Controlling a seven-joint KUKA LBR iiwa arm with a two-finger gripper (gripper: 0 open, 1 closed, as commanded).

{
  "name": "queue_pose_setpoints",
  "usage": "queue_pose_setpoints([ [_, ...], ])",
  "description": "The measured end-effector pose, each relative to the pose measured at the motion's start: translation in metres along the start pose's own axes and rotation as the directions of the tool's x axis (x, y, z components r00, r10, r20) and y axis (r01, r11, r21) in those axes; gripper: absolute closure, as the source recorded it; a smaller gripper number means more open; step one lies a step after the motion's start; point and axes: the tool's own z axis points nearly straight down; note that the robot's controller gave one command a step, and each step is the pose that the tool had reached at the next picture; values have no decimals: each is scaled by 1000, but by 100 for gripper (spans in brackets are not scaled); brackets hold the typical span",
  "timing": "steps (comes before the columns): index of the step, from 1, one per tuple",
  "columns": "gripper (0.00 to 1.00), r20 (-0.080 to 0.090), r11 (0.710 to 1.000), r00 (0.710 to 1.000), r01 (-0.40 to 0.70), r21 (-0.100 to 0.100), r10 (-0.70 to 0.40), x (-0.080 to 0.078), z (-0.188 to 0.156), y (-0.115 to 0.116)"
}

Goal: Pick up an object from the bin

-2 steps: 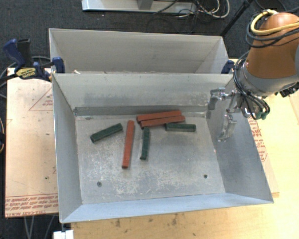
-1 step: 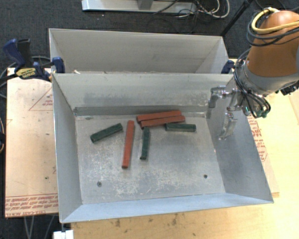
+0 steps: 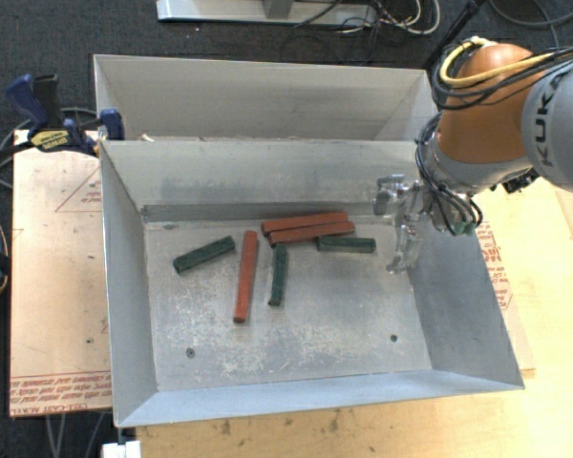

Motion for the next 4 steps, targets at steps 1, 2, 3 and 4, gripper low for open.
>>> queue_pose_setpoints([
  [1, 0, -14, 1000, 1000, 5, -3, -5, -24, 22, 20],
  [2, 0, -5, 1000, 1000, -23, -2, 23, -25, 39, 40],
  [3, 0, -4, 994, 994, -107, -2, 107, -17, 99, 37],
  [4, 100, 9, 992, 992, -127, -1, 127, -25, 115, 36],
])
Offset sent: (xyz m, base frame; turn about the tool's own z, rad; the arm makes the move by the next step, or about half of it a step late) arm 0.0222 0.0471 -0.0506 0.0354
